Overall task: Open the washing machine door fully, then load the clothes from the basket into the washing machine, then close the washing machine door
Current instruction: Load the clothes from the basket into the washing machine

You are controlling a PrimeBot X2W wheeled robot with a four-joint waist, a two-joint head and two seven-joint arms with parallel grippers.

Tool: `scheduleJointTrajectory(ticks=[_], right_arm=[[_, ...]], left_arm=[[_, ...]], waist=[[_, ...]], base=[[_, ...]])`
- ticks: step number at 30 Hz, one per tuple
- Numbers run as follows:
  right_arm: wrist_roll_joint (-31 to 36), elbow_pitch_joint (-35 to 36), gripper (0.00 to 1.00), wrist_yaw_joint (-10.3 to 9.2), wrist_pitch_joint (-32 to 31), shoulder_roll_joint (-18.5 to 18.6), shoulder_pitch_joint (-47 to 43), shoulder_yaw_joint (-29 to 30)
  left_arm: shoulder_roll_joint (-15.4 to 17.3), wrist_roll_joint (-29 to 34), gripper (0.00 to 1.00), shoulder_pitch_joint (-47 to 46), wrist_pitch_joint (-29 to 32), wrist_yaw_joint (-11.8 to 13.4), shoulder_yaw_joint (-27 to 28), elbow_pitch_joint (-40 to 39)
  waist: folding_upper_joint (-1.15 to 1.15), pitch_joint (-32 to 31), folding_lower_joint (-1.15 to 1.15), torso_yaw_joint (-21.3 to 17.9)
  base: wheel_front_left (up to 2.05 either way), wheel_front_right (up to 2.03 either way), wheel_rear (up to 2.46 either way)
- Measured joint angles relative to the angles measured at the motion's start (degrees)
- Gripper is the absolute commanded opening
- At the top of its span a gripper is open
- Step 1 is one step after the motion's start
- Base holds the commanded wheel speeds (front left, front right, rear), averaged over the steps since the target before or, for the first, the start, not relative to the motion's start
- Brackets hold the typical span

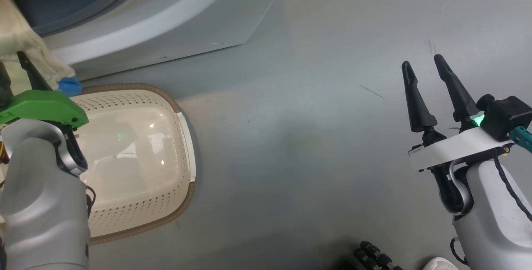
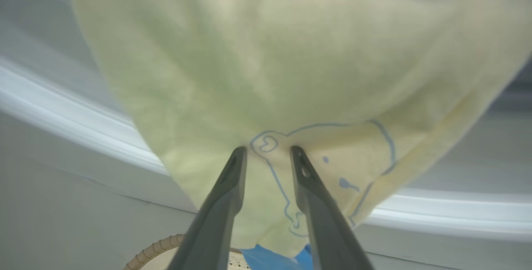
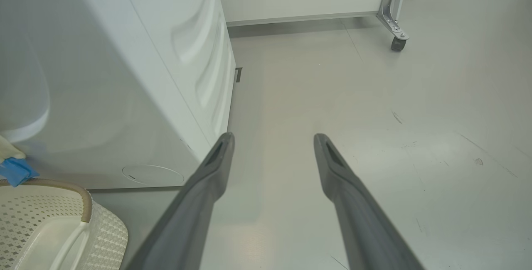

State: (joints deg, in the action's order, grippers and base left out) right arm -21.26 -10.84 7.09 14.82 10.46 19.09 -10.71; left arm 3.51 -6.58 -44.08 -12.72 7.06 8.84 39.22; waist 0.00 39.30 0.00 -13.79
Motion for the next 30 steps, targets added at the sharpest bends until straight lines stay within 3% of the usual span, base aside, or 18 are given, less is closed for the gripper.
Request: scheduleJointTrajectory(ticks=[10,13,14,15,30], right_arm=[[0.0,-0.3,1.00,0.00,0.0,0.0,0.0,-0.1],[0.0,-0.3,1.00,0.00,0.0,0.0,0.0,-0.1],[0.0,-0.3,1.00,0.00,0.0,0.0,0.0,-0.1],[0.0,-0.3,1.00,0.00,0.0,0.0,0.0,-0.1],[0.0,-0.3,1.00,0.00,0.0,0.0,0.0,0.2]], left_arm=[[-0.6,-0.1,0.36,-0.2,-0.5,0.0,-0.2,0.4],[-0.7,-0.4,0.17,-0.3,-0.5,0.0,-0.3,0.4],[-0.8,-0.4,0.03,-0.3,-0.7,0.0,-0.3,0.4],[-0.9,-0.5,0.00,-0.3,-0.9,0.0,-0.3,0.4],[-1.8,-2.1,0.00,-0.1,-1.4,-0.2,-0.8,-0.9]], waist=[[0.00,-1.0,0.00,0.3],[0.00,-1.2,0.00,0.4],[0.00,-1.3,0.00,0.4],[0.00,-1.3,0.00,0.5],[0.00,-2.0,0.00,1.5]], base=[[0.00,0.00,0.00],[0.00,0.00,0.00],[0.00,0.00,0.00],[0.00,0.00,0.00],[0.00,0.00,0.00]])
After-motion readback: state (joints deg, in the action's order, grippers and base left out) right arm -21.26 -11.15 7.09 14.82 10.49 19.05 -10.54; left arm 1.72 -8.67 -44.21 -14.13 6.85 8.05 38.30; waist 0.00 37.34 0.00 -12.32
